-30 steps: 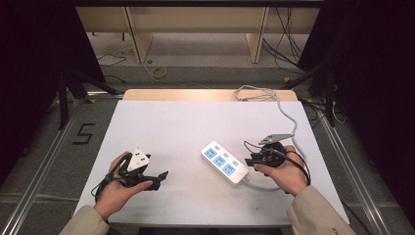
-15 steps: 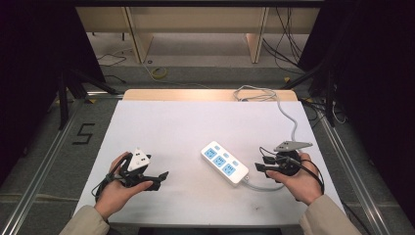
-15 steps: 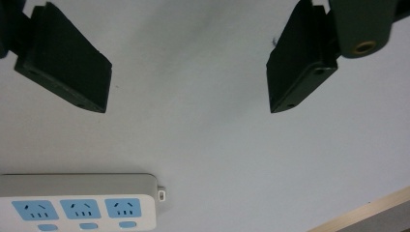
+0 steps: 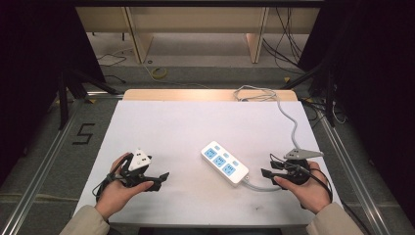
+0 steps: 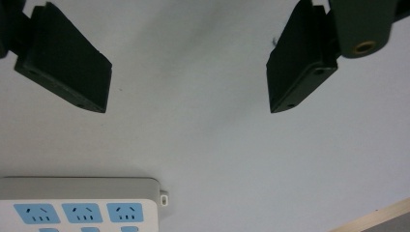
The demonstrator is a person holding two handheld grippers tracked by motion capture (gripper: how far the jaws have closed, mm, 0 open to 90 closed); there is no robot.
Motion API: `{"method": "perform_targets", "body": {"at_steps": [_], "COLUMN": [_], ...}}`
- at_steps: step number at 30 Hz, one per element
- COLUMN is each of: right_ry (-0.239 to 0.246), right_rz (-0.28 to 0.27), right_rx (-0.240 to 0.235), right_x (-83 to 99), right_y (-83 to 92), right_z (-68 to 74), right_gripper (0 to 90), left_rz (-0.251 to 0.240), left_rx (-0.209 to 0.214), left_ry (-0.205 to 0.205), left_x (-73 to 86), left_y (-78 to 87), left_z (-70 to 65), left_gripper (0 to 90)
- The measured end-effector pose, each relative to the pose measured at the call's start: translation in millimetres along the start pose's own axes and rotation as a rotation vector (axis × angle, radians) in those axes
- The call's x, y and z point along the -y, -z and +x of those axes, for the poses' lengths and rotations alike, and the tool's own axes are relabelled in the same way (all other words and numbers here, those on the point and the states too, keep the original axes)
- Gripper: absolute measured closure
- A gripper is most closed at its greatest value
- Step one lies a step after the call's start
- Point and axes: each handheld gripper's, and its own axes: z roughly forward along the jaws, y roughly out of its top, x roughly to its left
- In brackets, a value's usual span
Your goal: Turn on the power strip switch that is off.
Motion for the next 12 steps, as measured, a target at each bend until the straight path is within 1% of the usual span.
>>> {"method": "perform_targets", "body": {"at_steps": [6,12], "right_ry": [0.008,0.027], "right_rz": [-0.005,-0.027], "right_rx": [-0.020,-0.017], "right_x": [3.6,3.5], "right_y": [0.0,1.7], "right_z": [-0.9,-0.3], "right_gripper": [44.2,42.1], "left_rz": [0.003,0.011], "left_rx": [0.000,0.009], "left_ry": [0.000,-0.004], "left_x": [1.3,1.1], "left_y": [0.3,-1.1], "left_z": [1.2,0.2], "left_gripper": [15.8,15.6]}}
